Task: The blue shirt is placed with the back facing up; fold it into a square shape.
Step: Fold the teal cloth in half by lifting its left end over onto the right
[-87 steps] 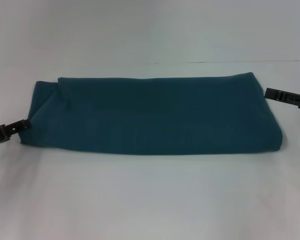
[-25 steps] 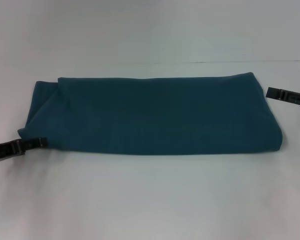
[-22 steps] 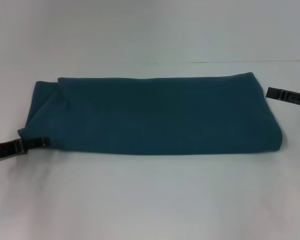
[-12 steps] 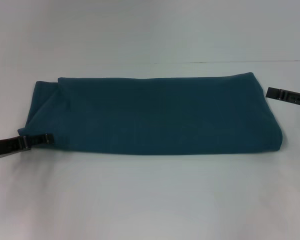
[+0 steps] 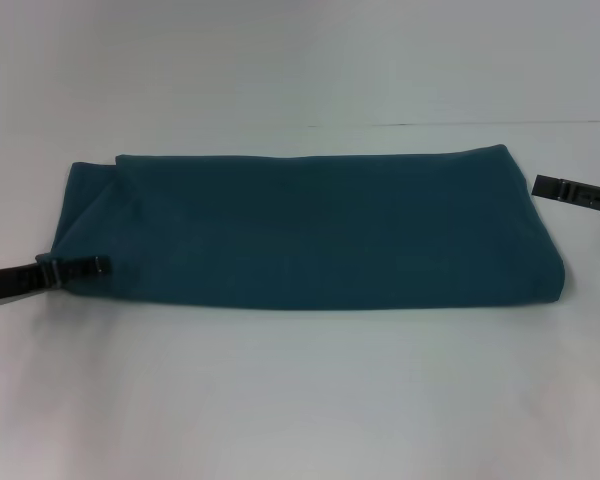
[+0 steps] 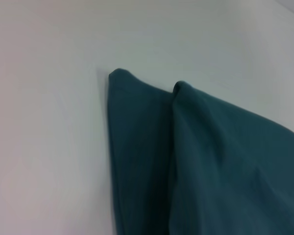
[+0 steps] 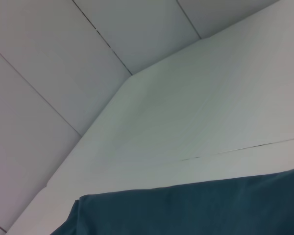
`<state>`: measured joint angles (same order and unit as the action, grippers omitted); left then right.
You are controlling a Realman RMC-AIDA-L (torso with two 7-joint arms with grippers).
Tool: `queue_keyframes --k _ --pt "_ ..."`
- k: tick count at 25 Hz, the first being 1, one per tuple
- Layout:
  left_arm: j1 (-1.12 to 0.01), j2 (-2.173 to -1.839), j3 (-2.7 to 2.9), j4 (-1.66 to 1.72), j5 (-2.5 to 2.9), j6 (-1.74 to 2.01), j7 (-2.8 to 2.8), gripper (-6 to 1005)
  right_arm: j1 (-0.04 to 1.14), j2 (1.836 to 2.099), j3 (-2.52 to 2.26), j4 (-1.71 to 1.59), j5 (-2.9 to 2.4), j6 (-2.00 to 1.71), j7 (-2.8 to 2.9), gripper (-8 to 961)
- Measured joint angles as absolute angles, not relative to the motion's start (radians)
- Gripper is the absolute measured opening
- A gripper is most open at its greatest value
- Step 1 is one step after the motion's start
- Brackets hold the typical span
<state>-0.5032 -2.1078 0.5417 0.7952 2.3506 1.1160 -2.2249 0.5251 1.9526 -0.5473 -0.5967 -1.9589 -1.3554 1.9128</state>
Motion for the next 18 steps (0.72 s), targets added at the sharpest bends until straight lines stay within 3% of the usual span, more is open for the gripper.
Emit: queue_keyframes --k 18 --pt "-0.520 -2.108 0.541 0.799 2.349 1.112 -2.224 829 0.505 1.953 -0.546 -0.597 -1.956 -1.358 1.913 779"
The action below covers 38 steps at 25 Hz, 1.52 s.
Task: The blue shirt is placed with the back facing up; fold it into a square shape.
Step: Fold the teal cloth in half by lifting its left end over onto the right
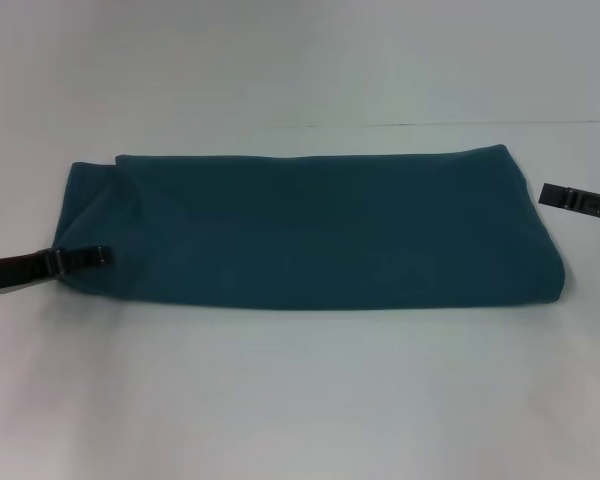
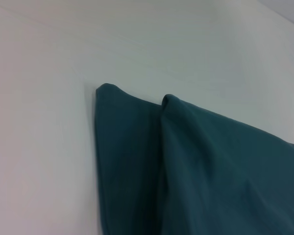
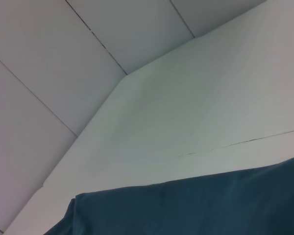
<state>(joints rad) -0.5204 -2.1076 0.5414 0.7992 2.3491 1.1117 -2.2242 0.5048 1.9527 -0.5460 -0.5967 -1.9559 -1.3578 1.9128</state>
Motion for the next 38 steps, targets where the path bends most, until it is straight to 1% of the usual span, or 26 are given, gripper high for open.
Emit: queue_keyframes --k 7,13,18,24,30,38 --pt "-0.505 -2.108 0.532 0.799 2.348 1.071 -2.216 804 0.504 1.953 -0.546 -0.597 -1.954 -1.361 1.910 779" --pt "-0.502 -2.108 0.531 0.799 2.351 1.066 -2.215 597 0.505 1.954 -0.546 -0.597 -1.954 -1.363 1.908 779" --pt "-0.502 -2.108 0.534 0.799 2.353 1.065 -2.215 351 0.504 1.955 -0.546 -0.597 -1.954 -1.364 1.907 778" --pt "-0.493 -2.108 0.531 0.806 2.353 1.064 -2.215 125 0.502 1.957 -0.546 -0.597 -1.954 -1.364 1.905 779" --pt "-0.482 -2.103 0.492 0.812 2.353 1.060 -2.210 20 0.503 1.965 -0.546 -0.597 -1.953 -1.360 1.904 779" --pt "-0.427 -2.093 0.419 0.854 2.355 1.062 -2.201 21 0.528 1.983 -0.549 -0.596 -1.952 -1.345 1.904 778"
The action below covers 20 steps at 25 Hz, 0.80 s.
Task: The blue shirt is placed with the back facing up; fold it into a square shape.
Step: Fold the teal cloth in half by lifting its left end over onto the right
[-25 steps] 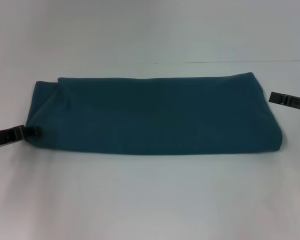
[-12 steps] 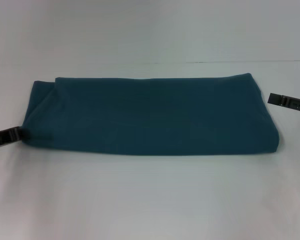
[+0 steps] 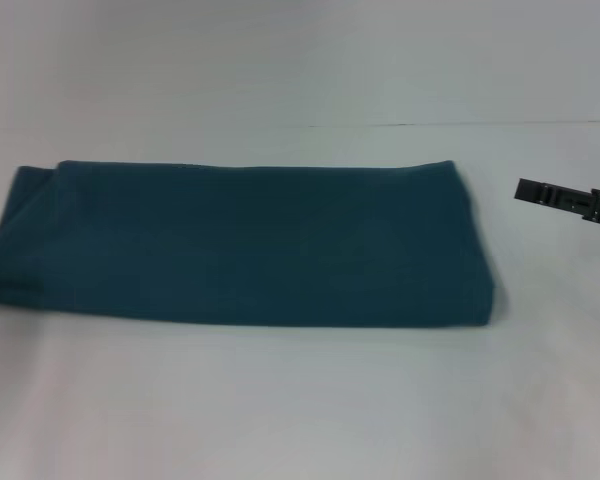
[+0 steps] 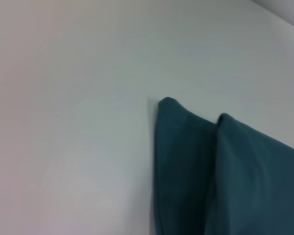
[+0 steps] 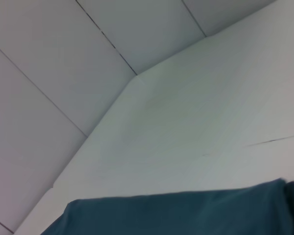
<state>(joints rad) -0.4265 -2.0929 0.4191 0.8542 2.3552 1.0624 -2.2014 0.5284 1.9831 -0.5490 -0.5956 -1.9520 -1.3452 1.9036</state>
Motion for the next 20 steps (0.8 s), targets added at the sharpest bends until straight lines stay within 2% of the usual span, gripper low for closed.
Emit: queue_keyframes --k 9,15,20 --pt "-0.338 -2.078 0.305 0.952 2.383 1.104 -2.203 24 0.570 1.999 -0.554 -0.588 -1.952 -1.322 1.902 779" --pt "-0.331 -2.067 0.242 0.982 2.407 1.152 -2.201 30 0.582 2.006 -0.556 -0.588 -1.955 -1.313 1.891 779" --pt "-0.376 -2.072 0.260 0.993 2.289 1.303 -2.174 36 0.575 2.006 -0.556 -0.587 -1.955 -1.317 1.874 779"
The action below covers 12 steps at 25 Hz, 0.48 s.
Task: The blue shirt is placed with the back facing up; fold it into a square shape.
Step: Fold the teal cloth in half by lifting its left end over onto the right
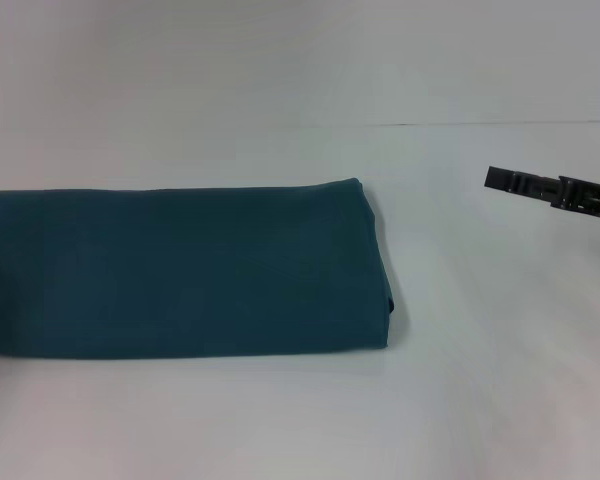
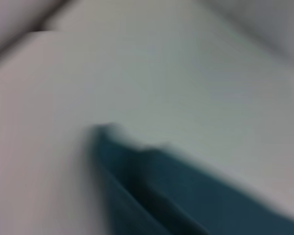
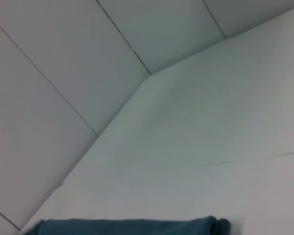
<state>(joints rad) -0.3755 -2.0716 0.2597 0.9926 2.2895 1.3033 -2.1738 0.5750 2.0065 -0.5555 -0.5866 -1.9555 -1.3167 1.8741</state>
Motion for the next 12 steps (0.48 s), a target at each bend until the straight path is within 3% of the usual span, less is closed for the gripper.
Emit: queue_keyframes --k 3,7,12 --pt "-0.437 -2.098 0.324 0.991 2.170 1.419 -2.158 39 0.564 2.006 -0.554 -0.586 -1.953 -1.324 1.856 779" --pt "-0.527 -2.163 0.460 0.970 2.058 1.444 -2.153 43 0.550 2.004 -0.555 -0.591 -1.953 -1.340 1.841 778" --pt "-0.643 -2.170 0.700 0.703 1.820 1.360 -2.055 48 0.537 1.976 -0.555 -0.594 -1.957 -1.376 1.825 778"
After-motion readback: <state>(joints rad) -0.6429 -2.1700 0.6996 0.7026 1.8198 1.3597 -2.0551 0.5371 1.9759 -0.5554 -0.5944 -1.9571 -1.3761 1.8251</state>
